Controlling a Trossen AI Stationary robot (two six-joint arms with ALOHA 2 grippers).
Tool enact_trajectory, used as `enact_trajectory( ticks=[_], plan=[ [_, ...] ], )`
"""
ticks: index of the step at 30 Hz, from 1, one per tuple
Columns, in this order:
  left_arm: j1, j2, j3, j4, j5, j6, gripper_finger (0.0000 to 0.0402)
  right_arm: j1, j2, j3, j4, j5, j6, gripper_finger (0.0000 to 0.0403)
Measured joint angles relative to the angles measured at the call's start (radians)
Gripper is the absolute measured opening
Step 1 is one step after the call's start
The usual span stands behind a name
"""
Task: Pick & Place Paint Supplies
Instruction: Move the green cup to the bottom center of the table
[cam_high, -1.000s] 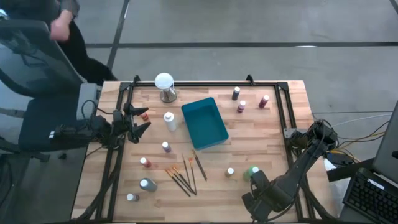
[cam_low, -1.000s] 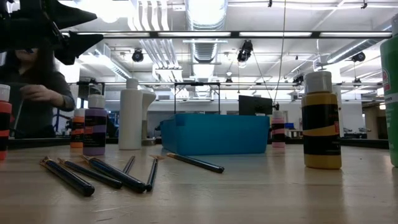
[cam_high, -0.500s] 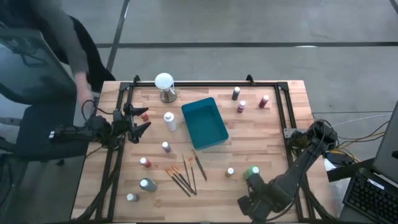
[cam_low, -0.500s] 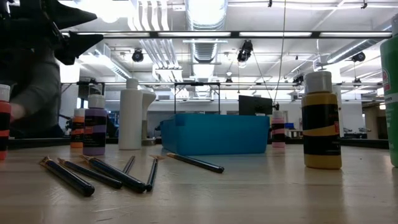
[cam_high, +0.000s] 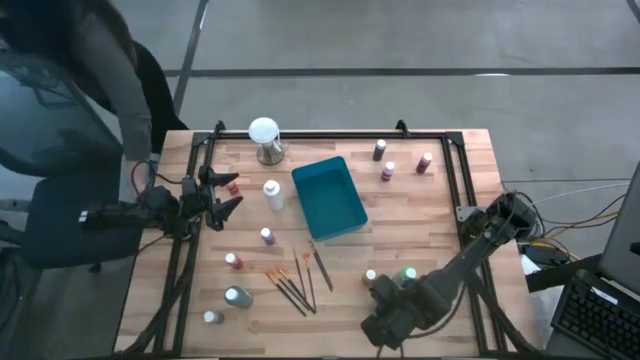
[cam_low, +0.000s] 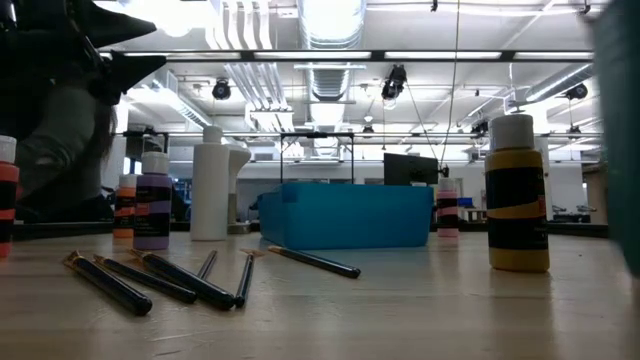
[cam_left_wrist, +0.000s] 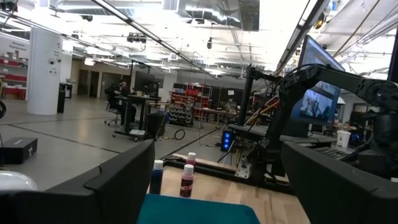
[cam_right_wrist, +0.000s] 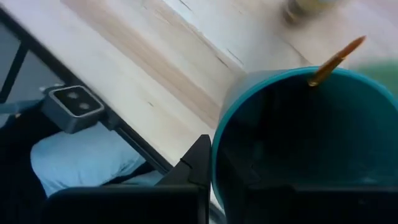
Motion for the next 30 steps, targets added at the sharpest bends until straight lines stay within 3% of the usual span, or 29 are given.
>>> enact_trajectory(
  ticks=[8,15,22,30],
  plan=[
    [0.0,0.0,0.0,-0.011,0.0,-0.001,0.0355,-0.009,0.053,0.095,-0.105,0.015,-0.133,0.0008],
    [0.0,0.0,0.0,-0.021,0.0,-0.02,0.0355,-0.011,0.148,0.237,-0.194,-0.076,-0.292,0.0008],
    [0.001,0.0,0.0,-0.02,0.0,-0.021,0.0355,-0.01,0.208,0.371,-0.212,-0.116,-0.346,0.0008],
    [0.001,0.0,0.0,-0.021,0.0,-0.021,0.0355,-0.011,0.313,0.495,-0.36,-0.155,-0.419,0.0008]
  ],
)
